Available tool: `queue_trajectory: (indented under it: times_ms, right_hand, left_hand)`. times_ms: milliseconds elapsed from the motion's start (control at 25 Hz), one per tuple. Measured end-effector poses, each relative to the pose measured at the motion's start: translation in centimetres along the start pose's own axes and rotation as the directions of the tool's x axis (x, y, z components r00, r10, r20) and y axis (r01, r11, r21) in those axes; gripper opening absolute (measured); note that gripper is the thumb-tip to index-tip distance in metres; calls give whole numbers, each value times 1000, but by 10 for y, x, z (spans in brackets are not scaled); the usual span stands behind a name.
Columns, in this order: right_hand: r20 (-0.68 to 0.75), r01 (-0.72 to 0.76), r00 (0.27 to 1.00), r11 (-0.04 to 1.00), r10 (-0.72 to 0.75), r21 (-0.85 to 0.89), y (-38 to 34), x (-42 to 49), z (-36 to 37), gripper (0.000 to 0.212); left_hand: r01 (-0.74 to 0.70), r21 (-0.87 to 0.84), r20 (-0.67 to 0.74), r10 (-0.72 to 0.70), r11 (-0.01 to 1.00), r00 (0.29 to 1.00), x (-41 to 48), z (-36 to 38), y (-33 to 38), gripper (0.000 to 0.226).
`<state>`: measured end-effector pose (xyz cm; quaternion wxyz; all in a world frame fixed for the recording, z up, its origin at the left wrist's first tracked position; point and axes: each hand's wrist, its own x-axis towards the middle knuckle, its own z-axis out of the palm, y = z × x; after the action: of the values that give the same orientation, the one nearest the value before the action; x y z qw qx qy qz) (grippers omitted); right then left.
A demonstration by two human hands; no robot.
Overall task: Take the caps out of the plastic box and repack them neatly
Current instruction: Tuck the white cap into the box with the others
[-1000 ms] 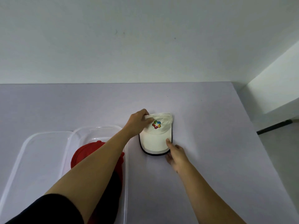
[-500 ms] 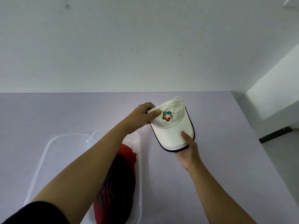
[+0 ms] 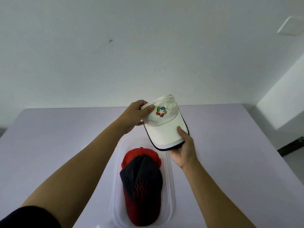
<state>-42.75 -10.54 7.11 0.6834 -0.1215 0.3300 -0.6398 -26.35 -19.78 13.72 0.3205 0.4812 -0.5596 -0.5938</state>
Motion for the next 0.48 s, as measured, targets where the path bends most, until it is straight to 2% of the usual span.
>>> queue_trajectory:
  times_ms: [120, 200, 280, 360, 480]
  right_hand:
    - [23, -29, 999, 999, 28, 34, 16, -4, 10, 47]
    - [54, -51, 997, 998, 49, 37, 26, -5, 15, 48]
    - [82, -85, 993, 996, 86, -7, 34, -3, 22, 47]
    - [78, -98, 991, 991, 105, -92, 38, 4, 26, 53]
    - [90, -129, 984, 959, 156, -251, 40, 20, 25, 83]
  left_hand:
    - [216, 17, 37, -216, 976, 976, -12, -17, -12, 40]
    - [359, -140, 126, -343, 923, 931, -19, -25, -21, 52]
    - [345, -292, 148, -314, 892, 938, -23, -36, -31, 49]
    - [277, -362, 104, -257, 890, 961, -23, -47, -39, 52]
    - [203, -409, 21, -213, 890, 977, -19, -64, -42, 55]
